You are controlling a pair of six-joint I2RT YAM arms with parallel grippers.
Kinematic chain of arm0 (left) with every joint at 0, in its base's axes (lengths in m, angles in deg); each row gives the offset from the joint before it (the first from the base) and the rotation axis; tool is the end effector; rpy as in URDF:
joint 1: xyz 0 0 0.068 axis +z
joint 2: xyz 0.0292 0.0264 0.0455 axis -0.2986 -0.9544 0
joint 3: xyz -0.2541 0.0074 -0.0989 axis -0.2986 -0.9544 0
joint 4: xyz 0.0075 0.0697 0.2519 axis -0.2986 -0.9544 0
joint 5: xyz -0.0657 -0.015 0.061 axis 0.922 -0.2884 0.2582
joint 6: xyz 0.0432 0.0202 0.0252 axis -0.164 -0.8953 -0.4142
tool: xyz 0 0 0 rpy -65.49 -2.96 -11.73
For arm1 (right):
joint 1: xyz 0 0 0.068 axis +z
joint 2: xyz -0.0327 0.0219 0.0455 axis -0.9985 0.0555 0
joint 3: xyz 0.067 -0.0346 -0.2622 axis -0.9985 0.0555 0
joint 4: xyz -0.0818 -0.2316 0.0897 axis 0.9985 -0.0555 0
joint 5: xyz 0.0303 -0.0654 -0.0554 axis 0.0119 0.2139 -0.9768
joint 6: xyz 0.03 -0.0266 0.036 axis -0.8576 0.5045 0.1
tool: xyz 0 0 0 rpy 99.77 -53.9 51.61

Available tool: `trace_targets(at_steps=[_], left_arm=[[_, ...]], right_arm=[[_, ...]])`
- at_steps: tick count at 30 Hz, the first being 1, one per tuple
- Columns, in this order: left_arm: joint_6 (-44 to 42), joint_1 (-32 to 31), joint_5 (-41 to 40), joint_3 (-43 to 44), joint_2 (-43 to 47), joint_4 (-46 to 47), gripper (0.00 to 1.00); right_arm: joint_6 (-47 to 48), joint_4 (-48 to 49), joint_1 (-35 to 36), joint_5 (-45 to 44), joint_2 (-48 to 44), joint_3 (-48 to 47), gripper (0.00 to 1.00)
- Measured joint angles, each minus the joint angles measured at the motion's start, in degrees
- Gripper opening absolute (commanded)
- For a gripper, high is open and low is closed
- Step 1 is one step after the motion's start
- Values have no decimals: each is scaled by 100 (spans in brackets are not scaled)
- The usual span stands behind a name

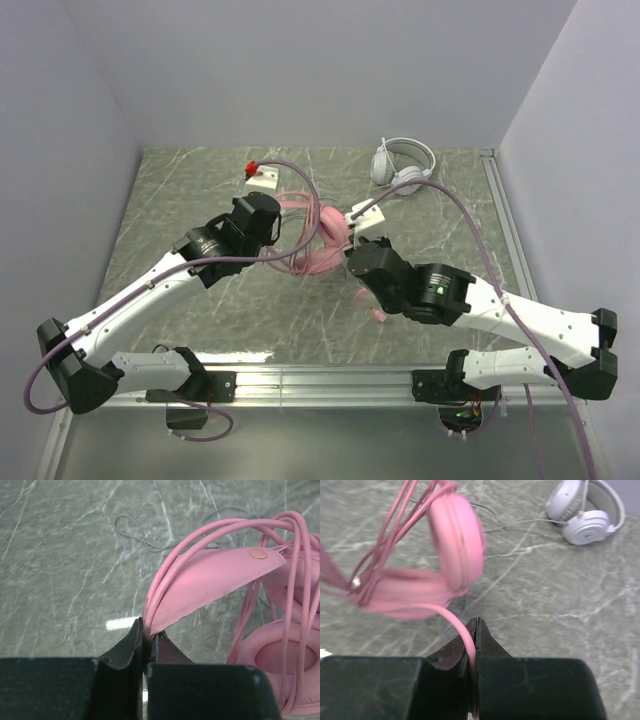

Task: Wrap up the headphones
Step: Wrap the headphone cable with the right arm

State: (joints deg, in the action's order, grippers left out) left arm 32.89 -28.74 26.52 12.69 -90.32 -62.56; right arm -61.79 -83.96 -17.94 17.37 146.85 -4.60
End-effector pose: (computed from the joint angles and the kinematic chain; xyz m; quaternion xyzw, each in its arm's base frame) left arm 0.1883 -0.1642 0.3672 0.0460 0.8514 0.0072 0.5225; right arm 0.1049 0.2020 0.3680 -0.2089 0.8087 0.0414 0.5483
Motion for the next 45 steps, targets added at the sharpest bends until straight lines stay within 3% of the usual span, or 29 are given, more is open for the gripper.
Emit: trace_targets(at_steps=[8,17,25,32,45], left_arm=[[-715,-476,374,-155,2,125,0],[-960,-951,402,-157,33,133,0],[-1110,-1217,483,-192,439,-59,0],[-1189,-1438,22,-382,527,-61,0],[-1552,-1515,-728,-426,623,98,0]], right_arm=[[503,55,-413,-160,627,-258,0],[780,76,-793,-229,922,-302,0],[807,153,-1180,601,695,96,3],[754,-122,-1436,1394,629,94,4],[737,-205,-1515,1687,603,94,6]])
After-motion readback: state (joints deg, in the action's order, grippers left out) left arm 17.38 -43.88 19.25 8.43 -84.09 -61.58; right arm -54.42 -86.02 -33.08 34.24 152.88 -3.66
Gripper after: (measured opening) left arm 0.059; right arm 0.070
